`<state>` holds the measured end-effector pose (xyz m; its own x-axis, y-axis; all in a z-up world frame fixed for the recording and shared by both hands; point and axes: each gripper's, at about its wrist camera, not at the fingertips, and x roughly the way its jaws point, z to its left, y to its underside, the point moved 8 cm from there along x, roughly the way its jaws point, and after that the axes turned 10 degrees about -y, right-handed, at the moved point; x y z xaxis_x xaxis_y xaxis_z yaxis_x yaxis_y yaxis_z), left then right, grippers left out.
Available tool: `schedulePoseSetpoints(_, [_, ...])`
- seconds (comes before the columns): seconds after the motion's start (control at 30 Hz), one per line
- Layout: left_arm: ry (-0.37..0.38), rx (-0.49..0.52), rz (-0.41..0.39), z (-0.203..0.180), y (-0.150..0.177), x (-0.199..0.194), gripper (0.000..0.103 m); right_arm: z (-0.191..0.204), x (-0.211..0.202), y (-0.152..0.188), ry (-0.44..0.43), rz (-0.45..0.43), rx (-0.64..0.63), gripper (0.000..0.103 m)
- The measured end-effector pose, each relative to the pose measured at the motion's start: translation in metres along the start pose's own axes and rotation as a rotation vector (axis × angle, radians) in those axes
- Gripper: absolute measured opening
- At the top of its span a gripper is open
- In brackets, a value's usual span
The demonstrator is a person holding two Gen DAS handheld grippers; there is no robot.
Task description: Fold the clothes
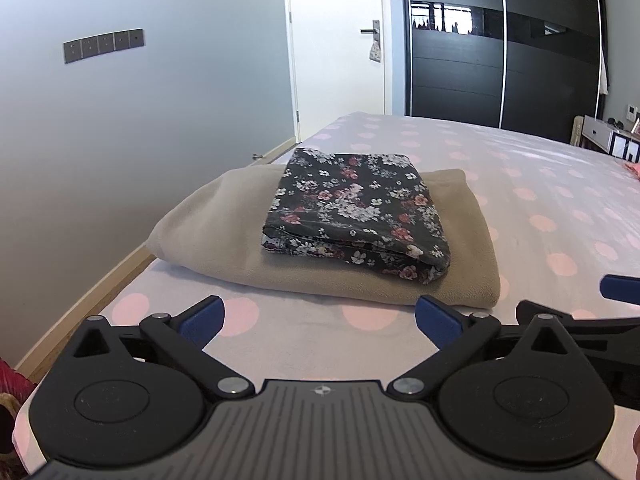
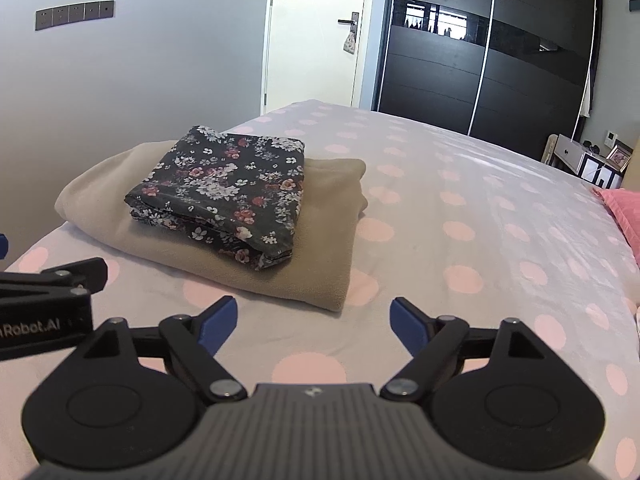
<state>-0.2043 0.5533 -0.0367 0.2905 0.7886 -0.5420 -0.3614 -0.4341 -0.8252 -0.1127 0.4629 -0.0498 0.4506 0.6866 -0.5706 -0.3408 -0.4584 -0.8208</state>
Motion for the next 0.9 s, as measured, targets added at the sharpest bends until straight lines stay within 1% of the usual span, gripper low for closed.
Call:
schedulePoseSetpoints(0.47, [-0.032,0.000,0.003,0.0051,-0.0005,0.0007,0.103,0.0038,-0.0014,-0.0004,-0.008,-0.011,0.004,0.090])
schedulePoseSetpoints(0.9, [-0.033,0.028,0.007,0.0010,0.0013,0.0045,0.103,0.0022,0.0014,0.0029,-0.003,-0.001,0.013,0.090])
